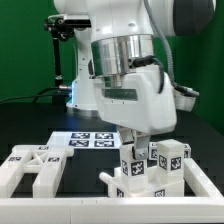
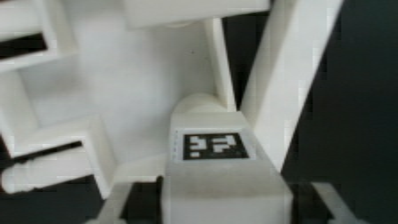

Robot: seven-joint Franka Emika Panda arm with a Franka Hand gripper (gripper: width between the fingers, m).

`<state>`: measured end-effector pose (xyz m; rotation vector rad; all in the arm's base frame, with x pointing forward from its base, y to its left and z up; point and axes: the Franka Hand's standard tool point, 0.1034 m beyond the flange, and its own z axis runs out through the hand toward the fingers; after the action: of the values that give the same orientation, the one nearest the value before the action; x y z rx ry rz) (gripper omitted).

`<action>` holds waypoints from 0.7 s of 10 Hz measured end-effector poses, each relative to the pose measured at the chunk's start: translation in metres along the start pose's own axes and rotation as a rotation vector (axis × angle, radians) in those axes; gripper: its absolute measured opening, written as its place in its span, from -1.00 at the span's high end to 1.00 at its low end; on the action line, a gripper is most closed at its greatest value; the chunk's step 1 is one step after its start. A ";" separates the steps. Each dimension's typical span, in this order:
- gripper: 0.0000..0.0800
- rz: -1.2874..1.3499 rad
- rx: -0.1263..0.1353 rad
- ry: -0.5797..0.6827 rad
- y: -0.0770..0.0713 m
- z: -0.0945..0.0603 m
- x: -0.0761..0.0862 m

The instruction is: Assemble chair

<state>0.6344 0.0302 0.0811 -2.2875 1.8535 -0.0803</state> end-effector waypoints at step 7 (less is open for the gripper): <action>-0.60 -0.721 -0.063 0.015 -0.007 0.000 -0.009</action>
Offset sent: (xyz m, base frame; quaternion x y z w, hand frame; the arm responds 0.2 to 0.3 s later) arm 0.0016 0.0152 0.0026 -0.0412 -0.0014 -0.1625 0.9858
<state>0.6391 0.0406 0.0831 -2.8759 0.9563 -0.1413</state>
